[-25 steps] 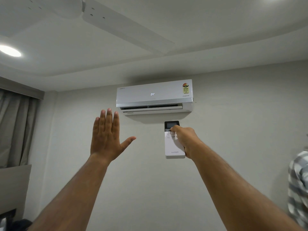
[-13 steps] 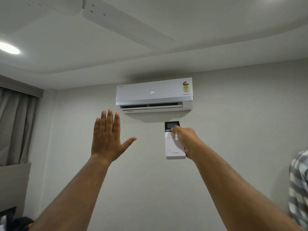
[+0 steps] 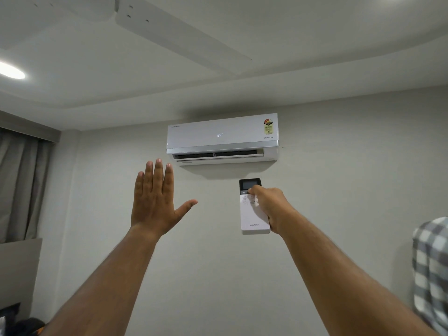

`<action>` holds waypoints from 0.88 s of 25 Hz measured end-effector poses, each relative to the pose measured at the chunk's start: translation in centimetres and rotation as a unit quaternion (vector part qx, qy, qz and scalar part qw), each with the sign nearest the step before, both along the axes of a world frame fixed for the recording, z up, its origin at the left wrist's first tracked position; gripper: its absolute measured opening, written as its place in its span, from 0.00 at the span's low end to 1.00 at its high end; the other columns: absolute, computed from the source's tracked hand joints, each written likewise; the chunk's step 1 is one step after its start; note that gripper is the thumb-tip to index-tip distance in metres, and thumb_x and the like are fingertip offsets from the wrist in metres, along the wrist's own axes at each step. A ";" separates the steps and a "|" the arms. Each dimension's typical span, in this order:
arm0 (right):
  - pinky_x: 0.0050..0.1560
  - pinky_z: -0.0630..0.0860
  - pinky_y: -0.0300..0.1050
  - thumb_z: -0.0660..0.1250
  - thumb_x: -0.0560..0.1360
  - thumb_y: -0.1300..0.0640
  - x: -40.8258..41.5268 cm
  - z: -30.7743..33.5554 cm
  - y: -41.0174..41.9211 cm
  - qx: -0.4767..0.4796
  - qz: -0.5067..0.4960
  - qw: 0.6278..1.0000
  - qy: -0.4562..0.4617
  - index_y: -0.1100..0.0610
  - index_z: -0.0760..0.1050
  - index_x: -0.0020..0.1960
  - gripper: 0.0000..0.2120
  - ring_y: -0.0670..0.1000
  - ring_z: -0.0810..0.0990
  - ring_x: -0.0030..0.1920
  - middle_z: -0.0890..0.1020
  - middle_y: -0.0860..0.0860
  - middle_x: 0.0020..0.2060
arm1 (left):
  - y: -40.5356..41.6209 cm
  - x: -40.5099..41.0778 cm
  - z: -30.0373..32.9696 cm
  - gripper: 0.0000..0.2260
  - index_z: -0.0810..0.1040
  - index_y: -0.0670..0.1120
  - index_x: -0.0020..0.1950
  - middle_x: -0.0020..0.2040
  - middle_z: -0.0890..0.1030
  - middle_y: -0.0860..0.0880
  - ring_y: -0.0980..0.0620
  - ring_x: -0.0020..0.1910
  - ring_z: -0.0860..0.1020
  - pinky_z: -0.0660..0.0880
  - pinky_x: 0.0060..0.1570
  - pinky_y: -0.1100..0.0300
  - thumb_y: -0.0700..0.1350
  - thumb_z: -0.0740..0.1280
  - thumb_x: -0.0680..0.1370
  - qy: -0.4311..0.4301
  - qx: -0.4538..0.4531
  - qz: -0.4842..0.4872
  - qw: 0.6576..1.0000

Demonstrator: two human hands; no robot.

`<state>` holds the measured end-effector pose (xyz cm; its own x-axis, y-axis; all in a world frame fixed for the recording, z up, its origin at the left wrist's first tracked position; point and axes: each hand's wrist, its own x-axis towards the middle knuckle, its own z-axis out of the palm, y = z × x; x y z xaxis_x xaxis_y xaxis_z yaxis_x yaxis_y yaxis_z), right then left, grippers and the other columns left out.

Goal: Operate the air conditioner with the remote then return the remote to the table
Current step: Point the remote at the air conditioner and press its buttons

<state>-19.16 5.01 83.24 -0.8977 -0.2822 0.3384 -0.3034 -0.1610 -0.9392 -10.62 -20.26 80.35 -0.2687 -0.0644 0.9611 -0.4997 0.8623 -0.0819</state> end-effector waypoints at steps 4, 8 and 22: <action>0.24 0.76 0.40 0.65 0.74 0.59 0.1 0.3 0.2 -0.005 0.002 1.000 0.005 0.61 0.73 0.43 0.05 0.55 0.78 0.26 0.79 0.56 0.32 | -0.1 0.3 0.0 0.49 0.49 0.40 0.80 0.81 0.51 0.37 0.38 0.80 0.48 0.47 0.78 0.43 0.74 0.46 0.72 0.003 0.000 -0.006 1.000; 0.23 0.76 0.40 0.65 0.74 0.58 0.3 0.6 0.1 -0.001 0.001 1.000 0.007 0.60 0.74 0.42 0.06 0.54 0.79 0.25 0.79 0.56 0.32 | -0.2 0.4 -0.1 0.49 0.48 0.40 0.80 0.81 0.50 0.38 0.39 0.80 0.47 0.46 0.78 0.43 0.74 0.46 0.72 0.003 0.003 -0.003 1.000; 0.26 0.76 0.40 0.65 0.74 0.58 0.5 0.6 -0.2 -0.001 0.000 1.000 0.008 0.60 0.73 0.42 0.05 0.55 0.78 0.25 0.79 0.56 0.30 | -0.1 0.6 -0.2 0.49 0.48 0.40 0.80 0.81 0.50 0.37 0.39 0.80 0.47 0.45 0.78 0.44 0.74 0.46 0.72 0.004 0.005 -0.002 1.000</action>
